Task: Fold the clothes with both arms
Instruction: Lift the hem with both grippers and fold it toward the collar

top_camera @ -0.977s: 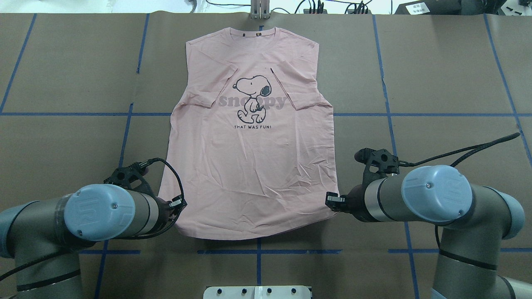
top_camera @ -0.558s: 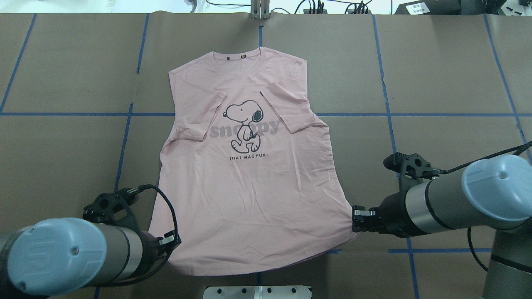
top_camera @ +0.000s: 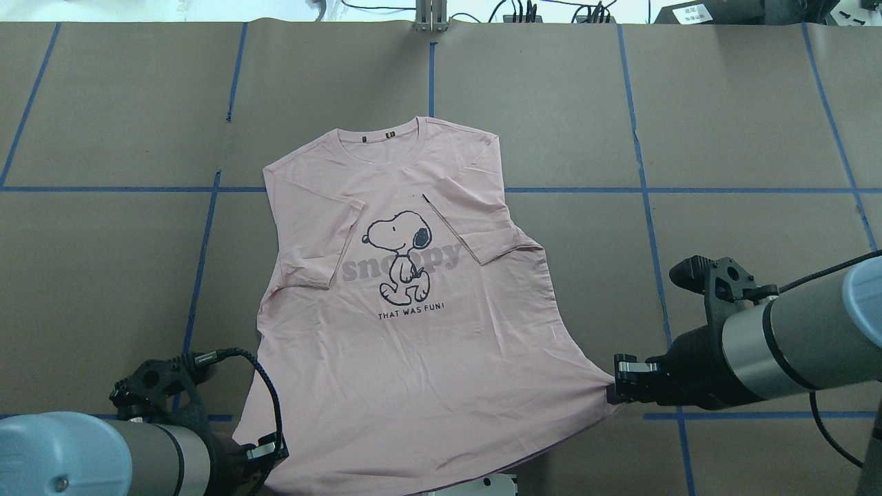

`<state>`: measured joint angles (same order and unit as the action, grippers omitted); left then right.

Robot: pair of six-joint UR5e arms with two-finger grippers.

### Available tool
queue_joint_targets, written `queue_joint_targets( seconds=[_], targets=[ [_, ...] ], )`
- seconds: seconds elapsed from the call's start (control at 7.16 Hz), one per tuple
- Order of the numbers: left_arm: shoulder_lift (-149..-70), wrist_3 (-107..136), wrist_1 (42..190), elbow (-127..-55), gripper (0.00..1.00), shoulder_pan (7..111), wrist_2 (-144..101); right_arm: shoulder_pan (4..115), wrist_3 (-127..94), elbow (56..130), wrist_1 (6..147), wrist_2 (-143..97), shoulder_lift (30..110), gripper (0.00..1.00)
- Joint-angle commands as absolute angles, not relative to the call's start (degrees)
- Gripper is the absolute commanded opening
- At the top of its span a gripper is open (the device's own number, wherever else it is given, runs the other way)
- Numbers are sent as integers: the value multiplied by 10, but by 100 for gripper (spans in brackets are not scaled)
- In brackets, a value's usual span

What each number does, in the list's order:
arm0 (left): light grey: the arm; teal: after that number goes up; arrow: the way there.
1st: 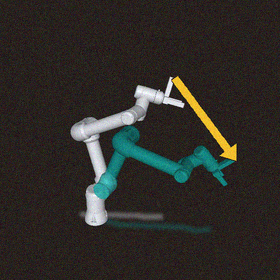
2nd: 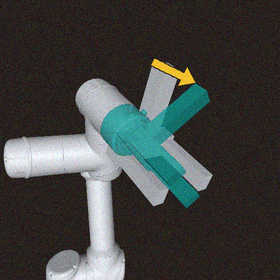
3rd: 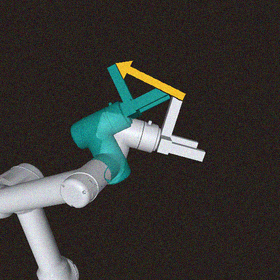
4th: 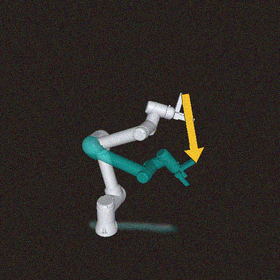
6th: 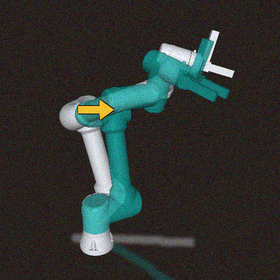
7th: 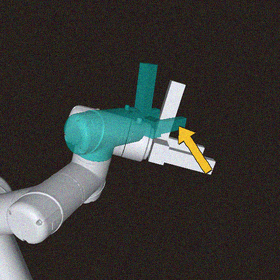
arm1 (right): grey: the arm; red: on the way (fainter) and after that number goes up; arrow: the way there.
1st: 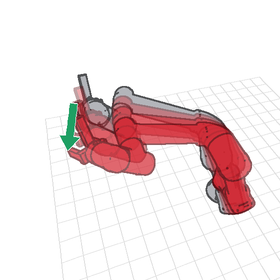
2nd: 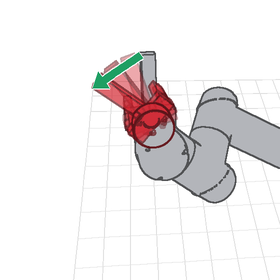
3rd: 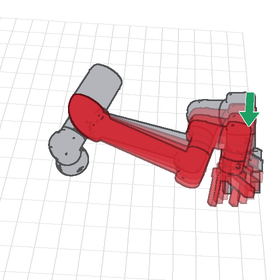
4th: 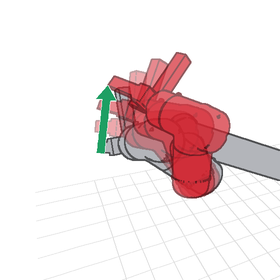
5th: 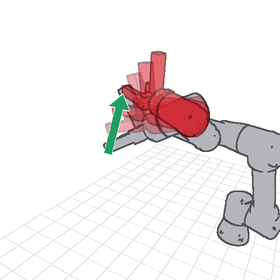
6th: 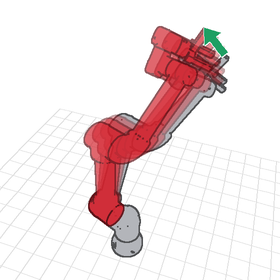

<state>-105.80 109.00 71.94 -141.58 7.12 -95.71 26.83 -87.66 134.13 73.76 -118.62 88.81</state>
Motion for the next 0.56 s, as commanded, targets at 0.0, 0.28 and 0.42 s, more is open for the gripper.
queue_joint_targets(
  seconds=[0.0, 0.28, 0.42],
  targets=[
    [-1067, 1028, 719, -1396, 0, 155, -958, 340, -832, 1237, 737, -1181, 779, 0],
    [-1091, 972, 720, -1319, 0, 229, -959, 411, -781, 1149, 738, -1181, 679, 0],
    [-1115, 949, 725, -1274, 0, 260, -958, 436, -759, 1097, 737, -1178, 642, 0]
  ],
)
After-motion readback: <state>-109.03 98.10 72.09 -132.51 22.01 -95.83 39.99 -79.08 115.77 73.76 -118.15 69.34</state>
